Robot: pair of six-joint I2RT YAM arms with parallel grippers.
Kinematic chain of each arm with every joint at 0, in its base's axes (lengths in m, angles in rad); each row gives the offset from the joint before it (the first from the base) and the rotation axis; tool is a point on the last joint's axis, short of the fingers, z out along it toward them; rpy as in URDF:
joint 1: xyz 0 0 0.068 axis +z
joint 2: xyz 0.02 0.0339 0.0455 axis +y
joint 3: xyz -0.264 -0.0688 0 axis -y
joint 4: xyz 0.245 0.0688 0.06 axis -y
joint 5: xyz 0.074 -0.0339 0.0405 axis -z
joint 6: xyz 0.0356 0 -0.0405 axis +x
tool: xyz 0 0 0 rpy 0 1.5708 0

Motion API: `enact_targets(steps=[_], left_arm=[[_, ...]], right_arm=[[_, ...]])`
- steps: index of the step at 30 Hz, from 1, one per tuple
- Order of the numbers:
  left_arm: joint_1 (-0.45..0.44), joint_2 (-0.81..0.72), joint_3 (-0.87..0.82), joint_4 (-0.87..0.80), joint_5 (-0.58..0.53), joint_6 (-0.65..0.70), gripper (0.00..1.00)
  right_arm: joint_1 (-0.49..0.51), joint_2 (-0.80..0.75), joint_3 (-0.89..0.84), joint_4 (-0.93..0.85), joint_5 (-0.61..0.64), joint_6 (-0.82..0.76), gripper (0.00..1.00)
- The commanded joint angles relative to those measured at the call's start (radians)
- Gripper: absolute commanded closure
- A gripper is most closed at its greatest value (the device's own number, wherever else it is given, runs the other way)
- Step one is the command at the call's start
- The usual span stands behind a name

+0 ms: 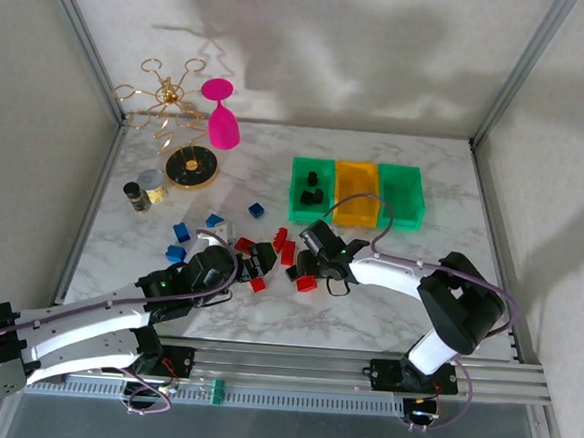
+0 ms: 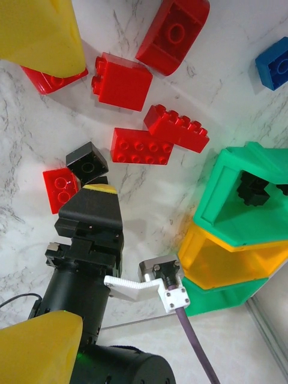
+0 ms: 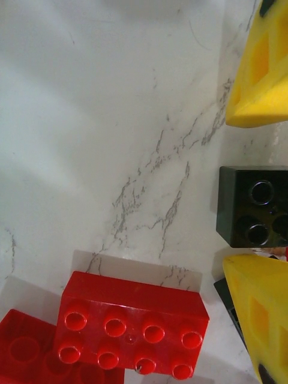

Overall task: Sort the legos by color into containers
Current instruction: Pick up the lego from the center of the table.

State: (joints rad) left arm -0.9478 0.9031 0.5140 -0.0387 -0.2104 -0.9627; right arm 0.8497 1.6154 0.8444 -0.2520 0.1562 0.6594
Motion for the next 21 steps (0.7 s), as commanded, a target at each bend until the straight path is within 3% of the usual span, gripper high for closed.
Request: enact_targets(steps=[1,14,21], left_arm=[[-0.008,-0.001,-0.002,-0.012,-0.036,-0.006,0.0],[-0.008,0.002,0.008,-0.027,-0.046,0.002,0.0],[-0.009,0.008,0.016,-0.02,-0.048,0.012,0.0]], right_arm=[[0.011,0.028,0.0,0.018,0.011,0.006,0.45],[0.011,0.037,-0.009,0.03,0.007,0.002,0.62],[0.01,0.013,0.016,0.003,0.032,-0.005,0.65]])
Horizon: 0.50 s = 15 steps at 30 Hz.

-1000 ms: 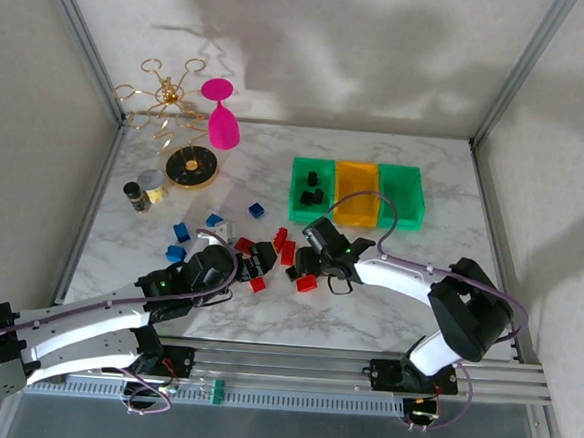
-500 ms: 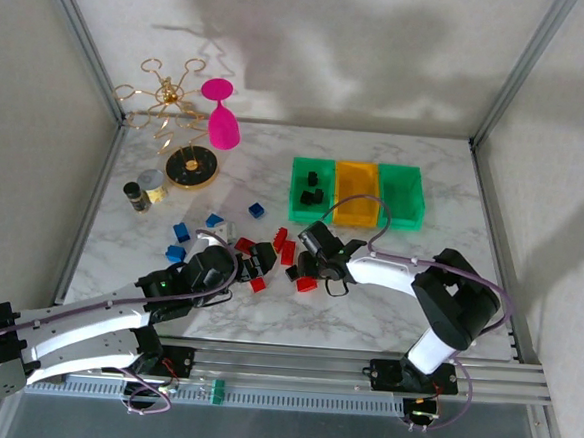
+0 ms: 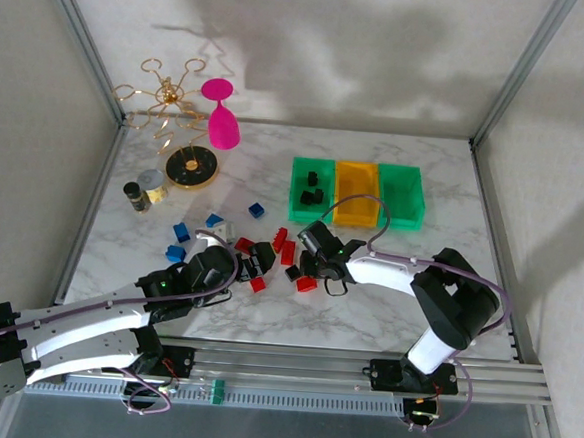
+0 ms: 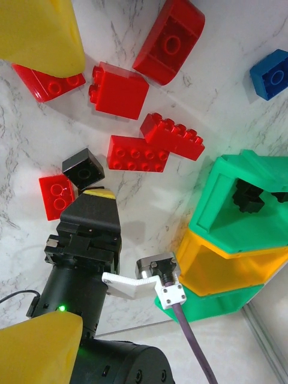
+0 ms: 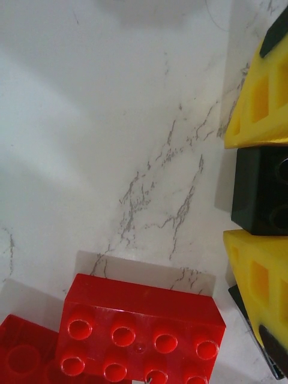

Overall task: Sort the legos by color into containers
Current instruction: Pick up the lego from the center of the table.

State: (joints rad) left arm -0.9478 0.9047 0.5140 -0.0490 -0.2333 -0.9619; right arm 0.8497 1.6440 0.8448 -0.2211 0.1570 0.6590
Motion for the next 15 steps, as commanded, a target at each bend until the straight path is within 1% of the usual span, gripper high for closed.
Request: enact_targets(steps=[1,7,15], left_arm=[[-0.007,0.007,0.02,-0.009,-0.025,0.016,0.0],[-0.007,0.017,0.047,-0.008,-0.036,0.044,0.0],[0.015,0.056,0.094,-0.001,-0.046,0.08,0.0]], right_arm=[[0.01,-0.018,0.024,-0.034,0.04,-0.007,0.65],[0.0,-0.034,0.077,-0.075,0.083,-0.026,0.67],[-0.067,-0.046,0.169,-0.078,0.095,-0.085,0.68]])
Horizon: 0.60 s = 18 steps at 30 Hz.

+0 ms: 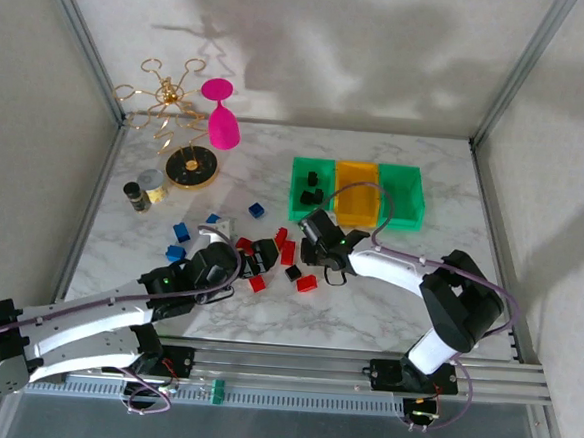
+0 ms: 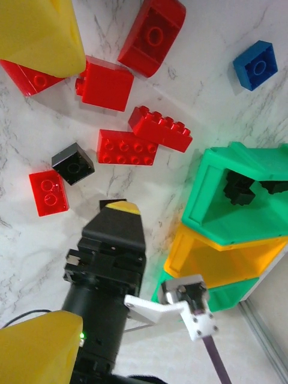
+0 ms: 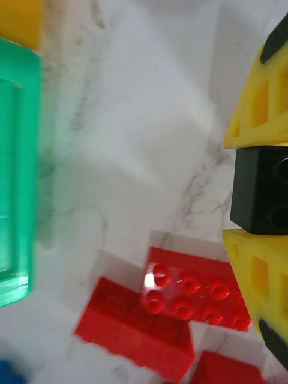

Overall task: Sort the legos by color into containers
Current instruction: Pick up the lego from the center of the table, then place the lego in the container.

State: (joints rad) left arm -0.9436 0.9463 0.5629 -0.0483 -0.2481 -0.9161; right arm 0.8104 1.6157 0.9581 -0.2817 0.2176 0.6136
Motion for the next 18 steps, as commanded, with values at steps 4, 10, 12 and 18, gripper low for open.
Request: enact_targets(steps=[4,10,12,18], left_arm=[[0.033,0.035,0.074,-0.006,-0.035,0.051,0.0],[0.091,0.053,0.103,-0.002,-0.015,0.077,0.0],[0.123,0.059,0.107,0.006,0.007,0.084,0.0],[0.191,0.091,0.123,0.028,0.04,0.117,0.0]], right_arm=[[-0.063,0.008,0.128,-0.012,0.057,-0.089,0.68],[-0.134,0.09,0.237,0.035,0.075,-0.145,0.68],[-0.163,0.132,0.283,0.052,0.061,-0.163,0.68],[-0.188,0.283,0.448,0.051,0.108,-0.232,0.67]])
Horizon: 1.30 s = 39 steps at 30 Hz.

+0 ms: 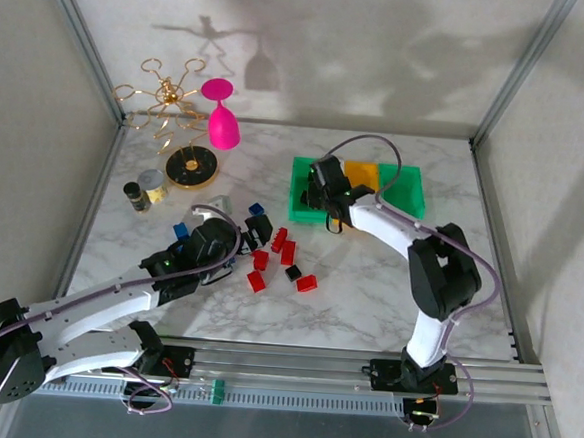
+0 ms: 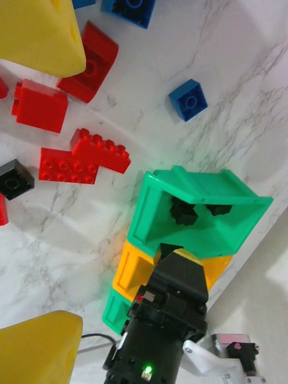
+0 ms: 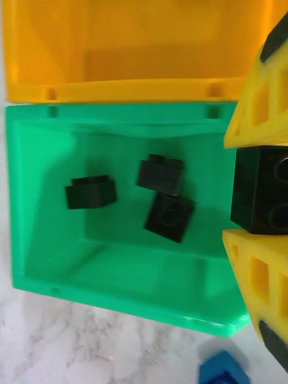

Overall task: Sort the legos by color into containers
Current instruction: Place the lego in the container.

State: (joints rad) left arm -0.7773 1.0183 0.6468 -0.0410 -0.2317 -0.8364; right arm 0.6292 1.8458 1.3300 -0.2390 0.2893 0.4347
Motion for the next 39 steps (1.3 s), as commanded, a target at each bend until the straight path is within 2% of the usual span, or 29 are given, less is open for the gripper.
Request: enact_targets(steps=[1,9,16,24,39], left_arm=[[0.034,0.027,0.045,0.02,0.029,0.041,0.0],[0.076,0.084,0.065,0.052,0.061,0.056,0.0],[0.087,0.095,0.071,0.055,0.078,0.054,0.0],[0.087,0.065,0.07,0.042,0.103,0.044,0.0],[0.065,-0.042,-0.016,0.01,0.157,-0.01,0.0]], right_arm=[[-0.015,0.077,0.096,0.006,0.03,-0.058,0.67],[-0.032,0.203,0.229,0.006,0.028,-0.111,0.64],[-0.032,0.215,0.27,-0.006,0.005,-0.12,0.5],[-0.032,0.091,0.192,0.001,-0.051,-0.098,0.47],[-0.005,-0.24,-0.132,-0.008,-0.17,-0.008,0.41]])
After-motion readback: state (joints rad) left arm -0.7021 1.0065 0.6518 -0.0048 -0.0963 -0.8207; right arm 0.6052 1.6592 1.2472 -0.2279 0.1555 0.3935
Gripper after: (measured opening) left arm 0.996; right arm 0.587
